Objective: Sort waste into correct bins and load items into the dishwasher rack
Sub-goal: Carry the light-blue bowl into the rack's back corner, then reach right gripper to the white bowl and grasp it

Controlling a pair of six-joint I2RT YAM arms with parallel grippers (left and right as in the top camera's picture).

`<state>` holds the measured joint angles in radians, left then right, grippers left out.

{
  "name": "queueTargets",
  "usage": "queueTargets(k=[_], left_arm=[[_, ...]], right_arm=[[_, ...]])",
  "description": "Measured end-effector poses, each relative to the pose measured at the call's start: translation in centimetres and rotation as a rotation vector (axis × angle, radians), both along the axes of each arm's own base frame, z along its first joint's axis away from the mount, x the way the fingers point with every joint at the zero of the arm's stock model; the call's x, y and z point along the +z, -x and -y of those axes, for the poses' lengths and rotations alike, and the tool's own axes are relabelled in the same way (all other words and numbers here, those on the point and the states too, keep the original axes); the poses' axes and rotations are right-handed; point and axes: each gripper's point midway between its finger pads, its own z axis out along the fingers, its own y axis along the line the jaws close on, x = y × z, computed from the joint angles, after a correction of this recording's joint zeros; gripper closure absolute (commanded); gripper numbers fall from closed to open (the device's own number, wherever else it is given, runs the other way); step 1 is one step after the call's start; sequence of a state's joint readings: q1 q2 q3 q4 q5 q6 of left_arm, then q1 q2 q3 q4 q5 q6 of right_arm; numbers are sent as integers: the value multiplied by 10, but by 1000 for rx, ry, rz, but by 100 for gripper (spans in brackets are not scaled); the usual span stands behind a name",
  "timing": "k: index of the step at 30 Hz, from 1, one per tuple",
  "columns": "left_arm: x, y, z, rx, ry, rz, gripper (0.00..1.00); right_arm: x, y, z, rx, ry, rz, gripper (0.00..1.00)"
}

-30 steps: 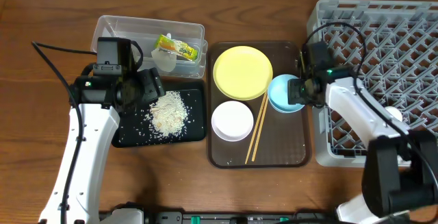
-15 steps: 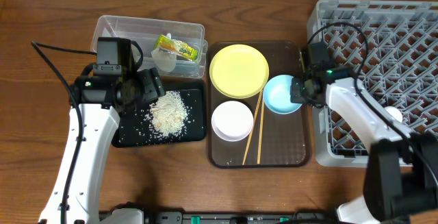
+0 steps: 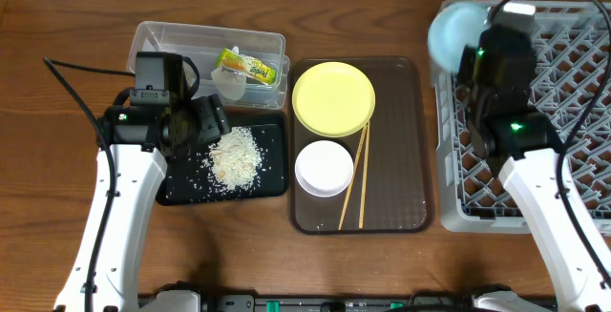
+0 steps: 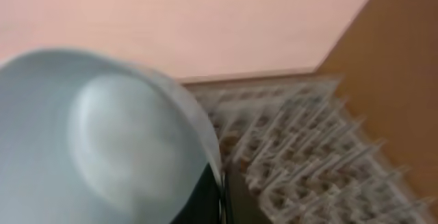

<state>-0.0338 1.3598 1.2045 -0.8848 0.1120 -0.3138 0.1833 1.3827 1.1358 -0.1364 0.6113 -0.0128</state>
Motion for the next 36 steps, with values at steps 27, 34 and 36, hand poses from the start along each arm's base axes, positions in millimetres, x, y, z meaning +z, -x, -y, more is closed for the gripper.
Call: queueTargets(k=[27,34,36], left_arm=[[1,-4,0,0,0,13,20],[1,-3,0,0,0,13,20],[1,-4,0,0,0,13,20]], right_arm=[[-114,-91,69,-140,536,-214,99],[-133,-83,41,-126,491,-272,99],[-138,-76,39,-145,470,-296,99]])
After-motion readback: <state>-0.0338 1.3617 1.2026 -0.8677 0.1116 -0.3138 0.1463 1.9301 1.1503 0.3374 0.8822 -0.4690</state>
